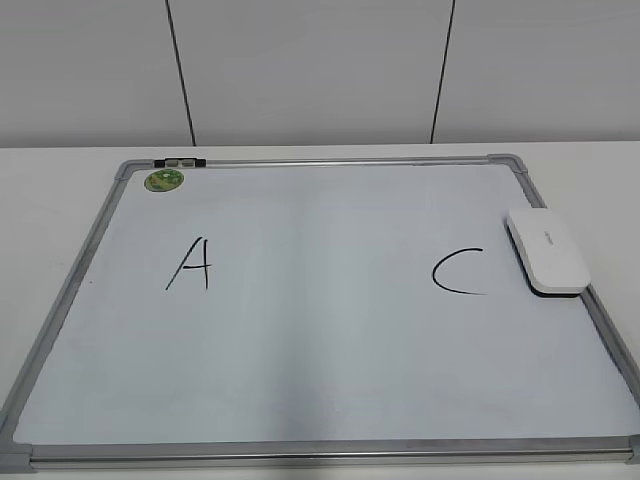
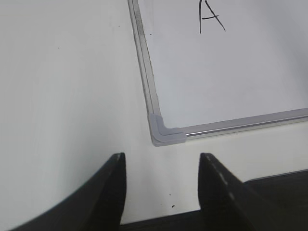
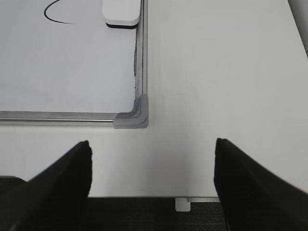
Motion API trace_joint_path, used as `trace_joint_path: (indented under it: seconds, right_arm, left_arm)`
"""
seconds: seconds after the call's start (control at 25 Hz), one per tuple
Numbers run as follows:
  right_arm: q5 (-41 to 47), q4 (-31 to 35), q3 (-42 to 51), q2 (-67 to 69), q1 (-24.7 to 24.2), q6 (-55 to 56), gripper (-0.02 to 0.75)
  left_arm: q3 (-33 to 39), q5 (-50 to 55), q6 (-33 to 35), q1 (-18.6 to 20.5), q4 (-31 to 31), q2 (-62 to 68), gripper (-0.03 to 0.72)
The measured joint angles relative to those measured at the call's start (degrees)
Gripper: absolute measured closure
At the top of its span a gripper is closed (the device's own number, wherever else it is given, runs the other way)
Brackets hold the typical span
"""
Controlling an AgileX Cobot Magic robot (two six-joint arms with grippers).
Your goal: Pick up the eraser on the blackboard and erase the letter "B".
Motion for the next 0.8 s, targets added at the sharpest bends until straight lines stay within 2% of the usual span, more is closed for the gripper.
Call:
trace_joint_path:
  seconds: [0.6, 0.8]
  right_arm:
    - [-0.22, -0.10, 0.00, 0.00, 0.00, 0.09, 0.150]
    - [-0.26, -0.10, 0.00, 0.00, -1.23, 0.09, 0.150]
  left_arm:
    - [0.00, -0.12, -0.10, 0.00, 0.00, 0.00, 0.314]
    - [0.00, -0.12, -0.10, 2.29, 0.00, -1.80, 0.314]
